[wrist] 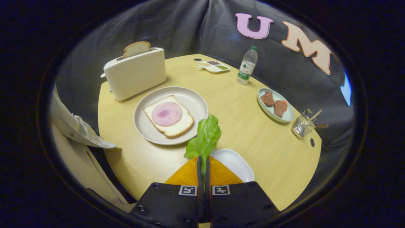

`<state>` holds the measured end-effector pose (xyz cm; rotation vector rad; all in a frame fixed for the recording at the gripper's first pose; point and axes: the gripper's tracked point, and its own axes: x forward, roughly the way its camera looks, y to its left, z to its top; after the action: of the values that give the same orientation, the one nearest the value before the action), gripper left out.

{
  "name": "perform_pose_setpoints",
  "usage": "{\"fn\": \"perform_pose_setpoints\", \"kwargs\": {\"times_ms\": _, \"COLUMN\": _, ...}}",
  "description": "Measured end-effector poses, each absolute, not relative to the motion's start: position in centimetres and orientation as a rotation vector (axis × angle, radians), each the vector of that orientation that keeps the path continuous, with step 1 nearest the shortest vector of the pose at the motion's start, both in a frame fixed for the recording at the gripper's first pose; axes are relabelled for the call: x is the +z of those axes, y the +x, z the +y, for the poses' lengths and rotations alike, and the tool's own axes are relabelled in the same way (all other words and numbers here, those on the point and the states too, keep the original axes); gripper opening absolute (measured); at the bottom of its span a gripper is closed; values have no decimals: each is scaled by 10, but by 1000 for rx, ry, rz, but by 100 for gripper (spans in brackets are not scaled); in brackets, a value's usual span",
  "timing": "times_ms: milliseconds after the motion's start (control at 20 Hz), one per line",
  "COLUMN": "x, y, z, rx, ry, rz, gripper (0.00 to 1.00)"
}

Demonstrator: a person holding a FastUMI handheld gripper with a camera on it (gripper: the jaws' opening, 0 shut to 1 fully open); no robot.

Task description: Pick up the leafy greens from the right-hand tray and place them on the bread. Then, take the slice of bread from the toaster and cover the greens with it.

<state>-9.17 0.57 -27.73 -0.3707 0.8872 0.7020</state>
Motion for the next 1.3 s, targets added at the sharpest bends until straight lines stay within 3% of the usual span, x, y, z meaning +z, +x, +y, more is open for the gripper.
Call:
{"fn": "perform_pose_setpoints", "kwargs": {"times_ms": 500, "x": -251, "y": -79, "z": 72, "rx": 781, "ry": -404, "rz": 819, "gripper": 4}}
{"fn": "perform_pose_setpoints", "kwargs": {"times_ms": 1300, "x": -273, "y": -88, "z": 169, "rx": 943, "ry": -423, "rz": 858, "gripper": 7}}
